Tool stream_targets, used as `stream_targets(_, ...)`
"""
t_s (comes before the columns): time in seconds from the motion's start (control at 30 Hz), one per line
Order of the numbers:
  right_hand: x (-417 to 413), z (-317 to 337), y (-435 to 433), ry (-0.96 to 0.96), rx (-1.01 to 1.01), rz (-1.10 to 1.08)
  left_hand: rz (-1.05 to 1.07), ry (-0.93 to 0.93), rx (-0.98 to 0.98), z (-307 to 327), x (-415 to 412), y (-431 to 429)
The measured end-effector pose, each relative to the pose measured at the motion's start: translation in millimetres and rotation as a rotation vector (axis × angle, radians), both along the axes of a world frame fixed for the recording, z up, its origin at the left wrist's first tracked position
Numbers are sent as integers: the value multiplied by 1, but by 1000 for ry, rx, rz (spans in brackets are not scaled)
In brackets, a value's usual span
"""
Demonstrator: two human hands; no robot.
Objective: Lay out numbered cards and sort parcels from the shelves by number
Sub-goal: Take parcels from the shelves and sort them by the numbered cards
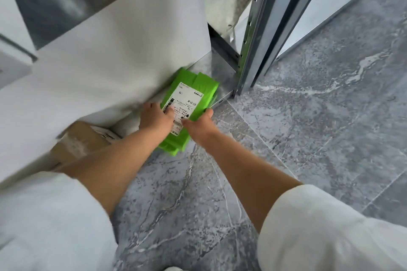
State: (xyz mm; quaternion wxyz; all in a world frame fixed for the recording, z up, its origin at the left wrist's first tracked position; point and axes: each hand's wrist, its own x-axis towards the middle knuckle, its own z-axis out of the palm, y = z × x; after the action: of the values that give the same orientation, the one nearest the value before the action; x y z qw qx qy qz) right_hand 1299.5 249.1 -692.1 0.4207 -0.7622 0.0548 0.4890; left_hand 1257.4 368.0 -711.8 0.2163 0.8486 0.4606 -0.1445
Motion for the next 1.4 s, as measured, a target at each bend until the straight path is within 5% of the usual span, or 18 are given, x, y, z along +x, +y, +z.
stream_targets(0.3, -34, 56, -53, 104, -134, -104, 234, -108, -308, 64, -37, -60)
stream_targets(0.6, -37, 223, -130, 139, -198, 57, 317, -220, -514, 222, -60, -130)
stream_targets(1.0, -69, 437, -238, 143, -29, -86, 448, -446, -841, 417, -95, -220)
stream_targets(1.4, -82, 680, -332, -377, 72, -88, 619, -853, -1005, 675, -118, -324)
